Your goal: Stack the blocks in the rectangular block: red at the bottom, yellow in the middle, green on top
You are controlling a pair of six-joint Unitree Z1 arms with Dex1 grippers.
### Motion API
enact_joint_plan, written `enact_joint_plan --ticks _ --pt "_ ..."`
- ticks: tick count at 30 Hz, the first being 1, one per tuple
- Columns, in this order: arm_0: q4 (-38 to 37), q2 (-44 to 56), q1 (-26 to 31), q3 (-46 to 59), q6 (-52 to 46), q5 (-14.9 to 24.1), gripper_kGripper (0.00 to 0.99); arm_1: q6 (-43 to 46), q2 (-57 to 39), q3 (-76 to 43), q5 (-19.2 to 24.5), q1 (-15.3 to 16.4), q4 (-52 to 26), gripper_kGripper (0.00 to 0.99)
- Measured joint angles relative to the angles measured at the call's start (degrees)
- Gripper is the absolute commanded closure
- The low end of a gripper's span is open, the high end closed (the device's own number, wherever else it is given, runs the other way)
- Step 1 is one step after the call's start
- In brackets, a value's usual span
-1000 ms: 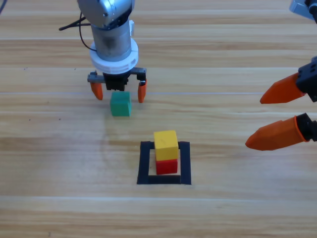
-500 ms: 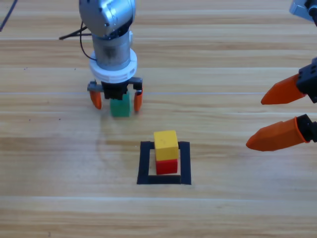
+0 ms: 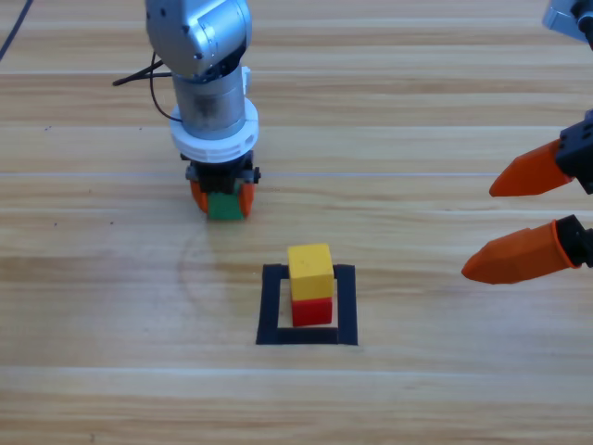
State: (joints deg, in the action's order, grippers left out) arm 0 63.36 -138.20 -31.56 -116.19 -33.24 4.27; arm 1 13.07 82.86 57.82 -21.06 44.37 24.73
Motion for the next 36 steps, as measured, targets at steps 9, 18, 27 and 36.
enact_joint_plan --ticks 9,18,27,36 --pt "1.76 5.48 0.00 1.25 -0.06 -0.91 0.953 0.00 -0.01 -0.01 0.00 0.00 0.00 0.002" --pt "14.19 11.42 -1.85 -9.36 -7.36 -0.88 0.952 0.00 -0.02 -0.02 0.03 0.00 0.00 0.002" --pt "15.12 11.43 -10.61 -9.35 -15.84 -0.38 0.952 0.00 -3.66 -0.18 0.09 0.00 0.00 0.002" --pt "15.22 11.42 -15.56 -9.00 -18.77 0.11 0.952 0.00 -4.04 -0.19 0.12 0.00 0.00 0.002"
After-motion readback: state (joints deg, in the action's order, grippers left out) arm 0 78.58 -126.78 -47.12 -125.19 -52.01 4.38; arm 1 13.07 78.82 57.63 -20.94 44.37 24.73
